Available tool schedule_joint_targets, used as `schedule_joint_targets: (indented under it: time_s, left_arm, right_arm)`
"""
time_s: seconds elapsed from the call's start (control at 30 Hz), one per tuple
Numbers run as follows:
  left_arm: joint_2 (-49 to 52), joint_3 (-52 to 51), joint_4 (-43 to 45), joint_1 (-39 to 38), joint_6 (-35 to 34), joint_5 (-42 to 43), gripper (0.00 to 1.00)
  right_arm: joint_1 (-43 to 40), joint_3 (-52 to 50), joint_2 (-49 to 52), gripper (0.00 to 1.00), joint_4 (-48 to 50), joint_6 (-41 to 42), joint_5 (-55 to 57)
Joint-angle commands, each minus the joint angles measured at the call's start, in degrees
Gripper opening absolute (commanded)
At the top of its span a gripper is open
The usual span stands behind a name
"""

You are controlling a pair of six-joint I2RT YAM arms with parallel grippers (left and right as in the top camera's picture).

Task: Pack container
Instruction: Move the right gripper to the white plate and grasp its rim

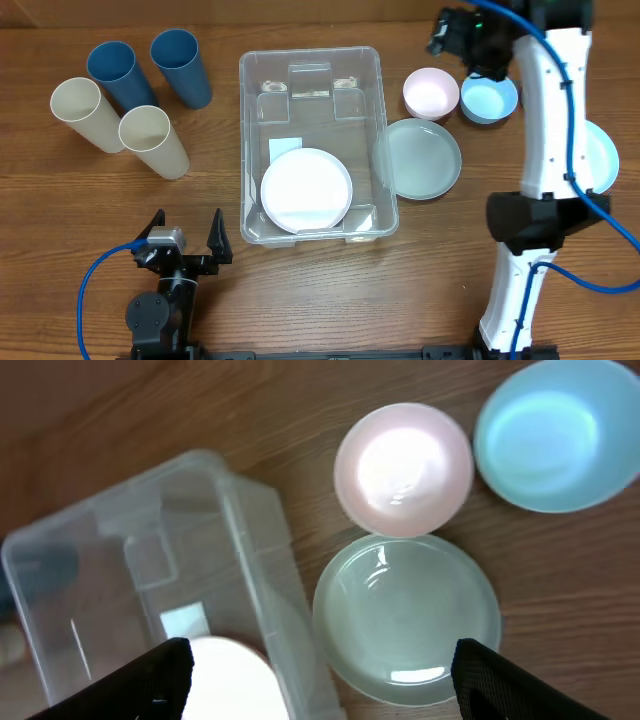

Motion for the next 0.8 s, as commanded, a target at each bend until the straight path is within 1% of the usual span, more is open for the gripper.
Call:
schedule_joint_targets:
  time_s: [0.0,0.17,0.27,0.37,0.47,0.6,0.67,0.73,0.77]
  left_arm:
    - [-0.55,-0.22,-0.15,0.37,0.7,0.0,1.0]
    - [-0.55,-0.22,-0.15,0.37,0.7,0.0,1.0]
    - [-0.55,-0.22,-0.15,0.37,0.7,0.0,1.0]
    - [-0.55,-0.22,-0.15,0.37,0.7,0.0,1.0]
    - [-0.55,-0.22,-0.15,0.37,0.7,0.0,1.0]
    - [-0.55,-0.22,-0.15,0.37,0.7,0.0,1.0]
    - [-0.55,-0.22,-0.15,0.37,0.7,0.0,1.0]
    - [-0.55,-0.22,-0.15,0.37,0.7,0.0,1.0]
    - [-0.55,-0.22,-0.15,0.37,0.7,0.0,1.0]
  right_arm:
    - [-3.43,-4.48,-0.81,0.85,0.0,4.13,0.39]
    - [-6.75,-17.88,-0.79,0.84,0.24,4.15,9.14]
    - [-7.56,-25.05,-0.79,0.84,1.88,5.25,10.97]
    - [-7.58,-32.76,-0.79,0.83,5.66,5.64,11.04]
    - [-7.02,-41.51,-0.79,0.76,10.64,5.62,10.6]
    - [-5.81,-52.35,-0.79,0.75,17.55,5.64,9.68]
    - [-5.68,-55.6,-0.79,0.74,20.33,5.62,8.41]
    - [-5.46,-58.42,-0.79,0.69,22.6,5.6,8.22]
    - [-5.46,-59.14,-0.79,0.61,23.21,5.6,8.2]
